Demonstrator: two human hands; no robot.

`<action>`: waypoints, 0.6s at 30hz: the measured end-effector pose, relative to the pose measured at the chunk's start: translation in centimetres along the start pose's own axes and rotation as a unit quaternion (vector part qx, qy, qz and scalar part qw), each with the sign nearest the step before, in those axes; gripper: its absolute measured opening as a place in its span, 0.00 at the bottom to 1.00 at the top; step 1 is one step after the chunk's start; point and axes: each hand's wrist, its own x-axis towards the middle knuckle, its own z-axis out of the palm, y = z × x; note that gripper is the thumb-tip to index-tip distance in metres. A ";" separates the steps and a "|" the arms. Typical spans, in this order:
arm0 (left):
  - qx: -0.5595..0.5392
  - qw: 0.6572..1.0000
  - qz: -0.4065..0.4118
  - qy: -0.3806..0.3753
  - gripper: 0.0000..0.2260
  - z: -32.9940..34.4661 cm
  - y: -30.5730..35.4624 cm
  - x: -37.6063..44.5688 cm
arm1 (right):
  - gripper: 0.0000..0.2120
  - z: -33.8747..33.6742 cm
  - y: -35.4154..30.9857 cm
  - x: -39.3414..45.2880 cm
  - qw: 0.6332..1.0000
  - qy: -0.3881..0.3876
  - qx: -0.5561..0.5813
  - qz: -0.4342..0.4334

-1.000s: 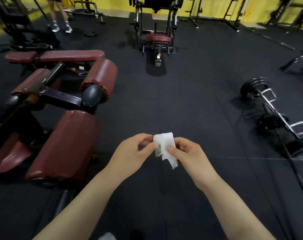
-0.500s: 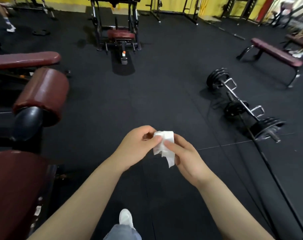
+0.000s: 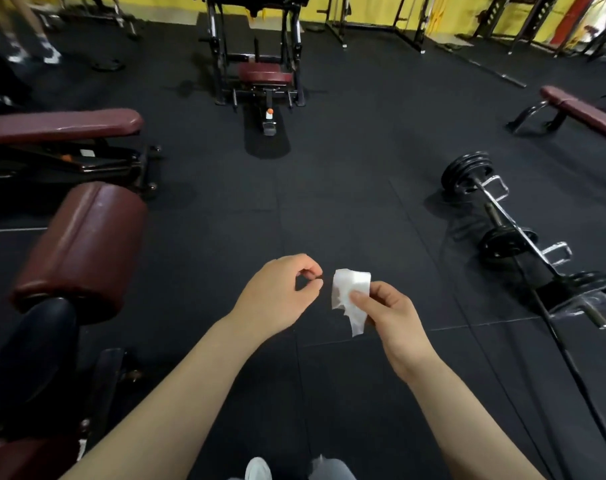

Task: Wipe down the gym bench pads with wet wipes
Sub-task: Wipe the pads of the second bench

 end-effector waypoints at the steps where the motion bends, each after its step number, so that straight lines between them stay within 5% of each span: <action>1: 0.008 1.000 -0.006 0.007 0.06 -0.5 -0.6 0.3 | 0.05 0.6 -0.3 1.0 1.000 -0.012 -0.005 -0.001; 10: 0.041 0.983 -0.114 0.137 0.08 -5.0 -5.6 1.6 | 0.04 8.5 -2.4 11.7 0.983 -0.164 -0.079 -0.015; 18: 0.053 0.919 -0.218 0.323 0.08 -9.7 -6.2 -0.1 | 0.03 17.0 -6.7 18.9 0.922 -0.334 -0.157 -0.119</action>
